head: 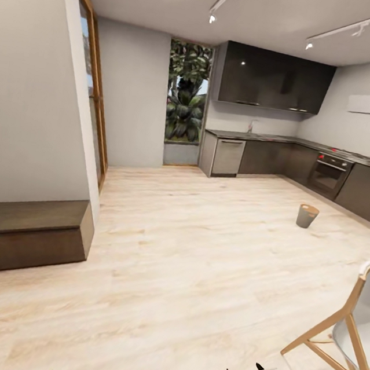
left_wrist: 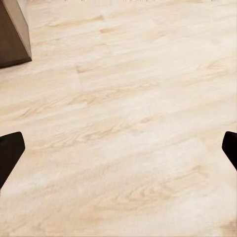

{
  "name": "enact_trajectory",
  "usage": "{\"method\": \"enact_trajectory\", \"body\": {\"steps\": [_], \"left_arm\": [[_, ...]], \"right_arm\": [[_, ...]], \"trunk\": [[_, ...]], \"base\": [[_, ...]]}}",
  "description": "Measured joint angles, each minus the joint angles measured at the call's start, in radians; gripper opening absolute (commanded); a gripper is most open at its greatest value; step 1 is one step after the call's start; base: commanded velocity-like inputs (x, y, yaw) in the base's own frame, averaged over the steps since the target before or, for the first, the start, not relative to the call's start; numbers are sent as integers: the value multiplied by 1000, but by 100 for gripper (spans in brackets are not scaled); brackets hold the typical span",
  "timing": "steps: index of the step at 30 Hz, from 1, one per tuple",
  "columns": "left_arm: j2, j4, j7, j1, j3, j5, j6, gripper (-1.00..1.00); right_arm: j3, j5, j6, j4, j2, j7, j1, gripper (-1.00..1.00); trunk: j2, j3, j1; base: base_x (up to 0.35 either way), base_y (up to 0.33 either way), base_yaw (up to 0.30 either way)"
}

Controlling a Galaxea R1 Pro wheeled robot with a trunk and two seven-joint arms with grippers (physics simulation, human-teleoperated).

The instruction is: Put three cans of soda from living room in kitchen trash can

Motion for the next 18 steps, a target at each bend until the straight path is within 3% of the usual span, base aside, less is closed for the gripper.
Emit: {"method": "enact_trajectory", "body": {"steps": [7, 18], "left_arm": [[0, 0, 0, 0, 0, 0, 0, 100], [0, 0, 0, 0, 0, 0, 0, 100]], "right_arm": [[0, 0, 0, 0, 0, 0, 0, 100], [0, 0, 0, 0, 0, 0, 0, 100]], "trunk": [[0, 0, 0], [0, 0, 0]], "base": [[304, 103, -57], [304, 104, -218]]}}
